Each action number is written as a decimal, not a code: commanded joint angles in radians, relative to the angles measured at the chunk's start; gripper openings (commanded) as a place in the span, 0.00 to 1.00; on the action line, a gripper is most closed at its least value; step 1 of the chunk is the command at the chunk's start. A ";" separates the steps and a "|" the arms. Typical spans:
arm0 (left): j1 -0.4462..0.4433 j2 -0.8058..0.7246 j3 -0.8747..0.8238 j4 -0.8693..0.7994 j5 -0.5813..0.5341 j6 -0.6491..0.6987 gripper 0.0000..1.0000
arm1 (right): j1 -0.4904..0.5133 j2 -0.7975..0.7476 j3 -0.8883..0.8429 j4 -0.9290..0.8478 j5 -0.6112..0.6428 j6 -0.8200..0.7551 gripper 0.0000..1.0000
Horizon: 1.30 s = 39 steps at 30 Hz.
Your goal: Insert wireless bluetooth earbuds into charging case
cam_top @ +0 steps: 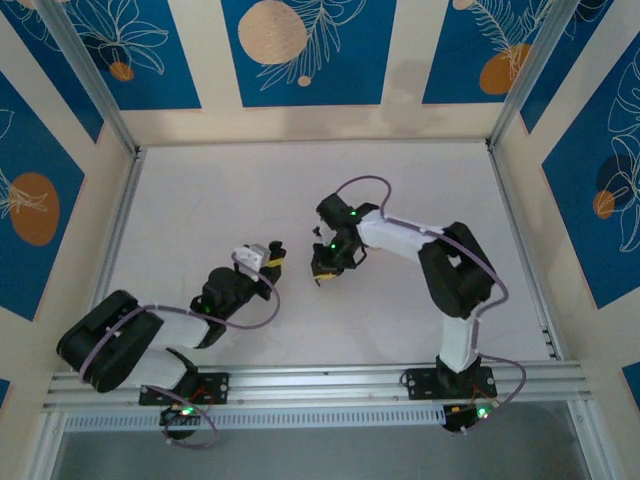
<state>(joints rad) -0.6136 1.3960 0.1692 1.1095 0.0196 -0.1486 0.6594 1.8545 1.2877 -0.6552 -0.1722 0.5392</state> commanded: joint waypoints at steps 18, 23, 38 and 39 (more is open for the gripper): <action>-0.100 0.239 0.238 0.297 0.197 -0.024 0.11 | -0.181 -0.474 -0.205 0.483 -0.059 0.063 0.13; -0.102 0.242 0.266 0.297 0.186 -0.042 0.11 | -0.165 -0.480 -0.216 0.566 -0.078 0.076 0.13; -0.103 0.214 0.287 0.297 0.140 -0.074 0.11 | -0.124 -0.477 -0.251 0.655 -0.085 0.073 0.14; -0.103 0.212 0.288 0.297 0.139 -0.074 0.11 | -0.124 -0.478 -0.253 0.655 -0.085 0.073 0.13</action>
<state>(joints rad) -0.7055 1.6264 0.4358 1.3548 0.1734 -0.2047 0.5301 1.3911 1.0504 -0.0242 -0.2405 0.6106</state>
